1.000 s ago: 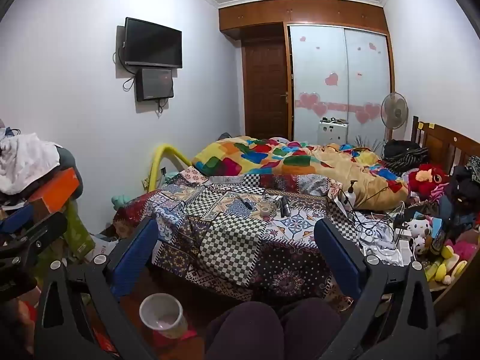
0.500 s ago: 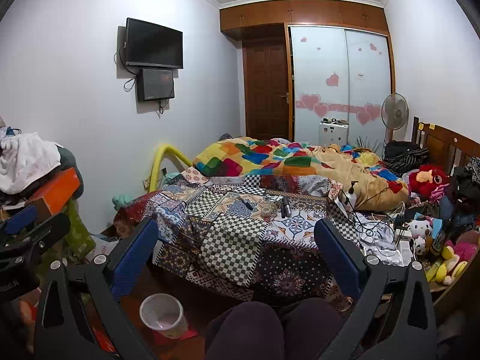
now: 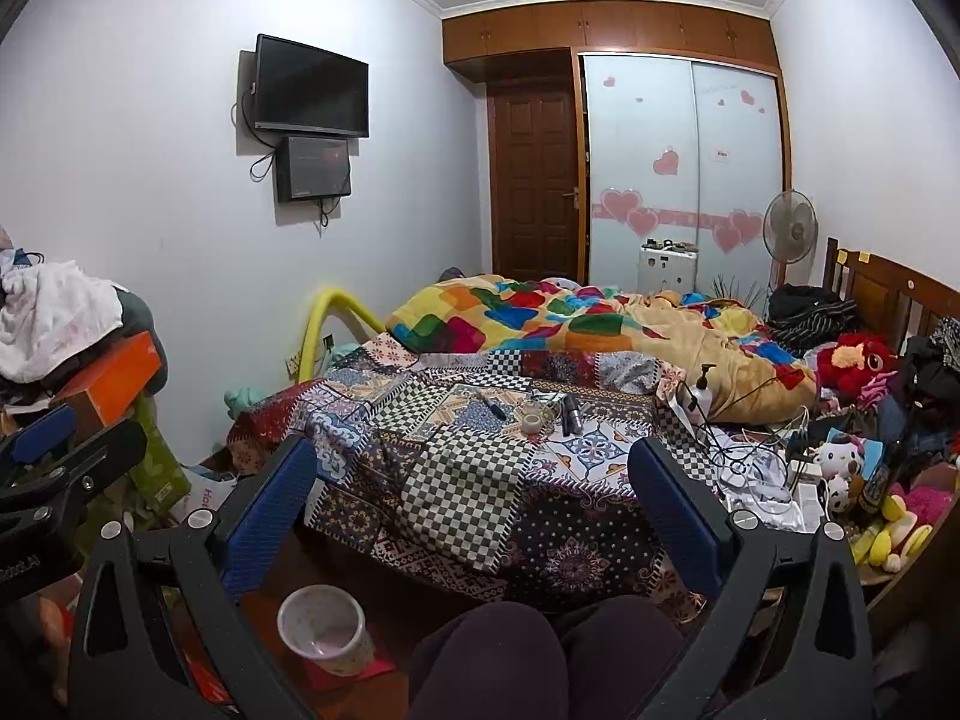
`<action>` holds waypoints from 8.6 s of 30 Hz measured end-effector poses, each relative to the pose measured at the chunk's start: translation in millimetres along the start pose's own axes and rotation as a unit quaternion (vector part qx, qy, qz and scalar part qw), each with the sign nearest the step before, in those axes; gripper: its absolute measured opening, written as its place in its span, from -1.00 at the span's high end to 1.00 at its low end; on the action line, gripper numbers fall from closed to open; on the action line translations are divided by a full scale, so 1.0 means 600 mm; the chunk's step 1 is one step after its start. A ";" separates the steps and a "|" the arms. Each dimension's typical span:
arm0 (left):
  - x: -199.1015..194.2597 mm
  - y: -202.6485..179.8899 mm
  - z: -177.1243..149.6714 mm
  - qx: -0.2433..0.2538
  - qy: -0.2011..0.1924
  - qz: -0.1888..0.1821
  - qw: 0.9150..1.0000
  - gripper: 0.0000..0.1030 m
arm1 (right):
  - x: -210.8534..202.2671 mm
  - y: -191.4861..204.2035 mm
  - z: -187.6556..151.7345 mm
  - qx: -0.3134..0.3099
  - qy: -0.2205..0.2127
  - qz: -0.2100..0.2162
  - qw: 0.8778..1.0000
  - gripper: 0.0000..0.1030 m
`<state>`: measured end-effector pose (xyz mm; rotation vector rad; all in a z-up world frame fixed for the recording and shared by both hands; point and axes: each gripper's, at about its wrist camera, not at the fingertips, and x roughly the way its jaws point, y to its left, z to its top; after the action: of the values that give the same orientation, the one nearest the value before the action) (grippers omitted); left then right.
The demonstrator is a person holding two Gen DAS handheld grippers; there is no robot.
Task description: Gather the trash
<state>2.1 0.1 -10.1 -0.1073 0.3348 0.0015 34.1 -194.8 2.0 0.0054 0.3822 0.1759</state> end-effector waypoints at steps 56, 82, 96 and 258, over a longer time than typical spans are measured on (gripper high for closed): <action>0.009 -0.005 -0.014 0.002 0.008 -0.002 1.000 -0.99 | 0.008 0.001 0.009 -0.015 0.001 0.001 1.000 -1.00; 0.379 -0.112 0.152 -0.007 0.053 -0.023 0.998 -0.99 | 0.279 -0.191 0.125 -0.013 0.013 -0.076 0.997 -1.00; 0.702 -0.164 0.094 0.018 0.148 -0.019 0.989 -0.78 | 0.505 -0.293 0.078 -0.017 0.115 -0.051 0.992 -0.91; 0.445 0.375 -0.225 -0.210 0.340 0.145 0.905 0.40 | 0.574 0.340 -0.160 -0.181 0.399 0.315 0.842 0.50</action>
<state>205.7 205.2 -248.1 -0.4919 1.0494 0.3404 278.1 62.4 -207.0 -0.3311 1.1787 0.9204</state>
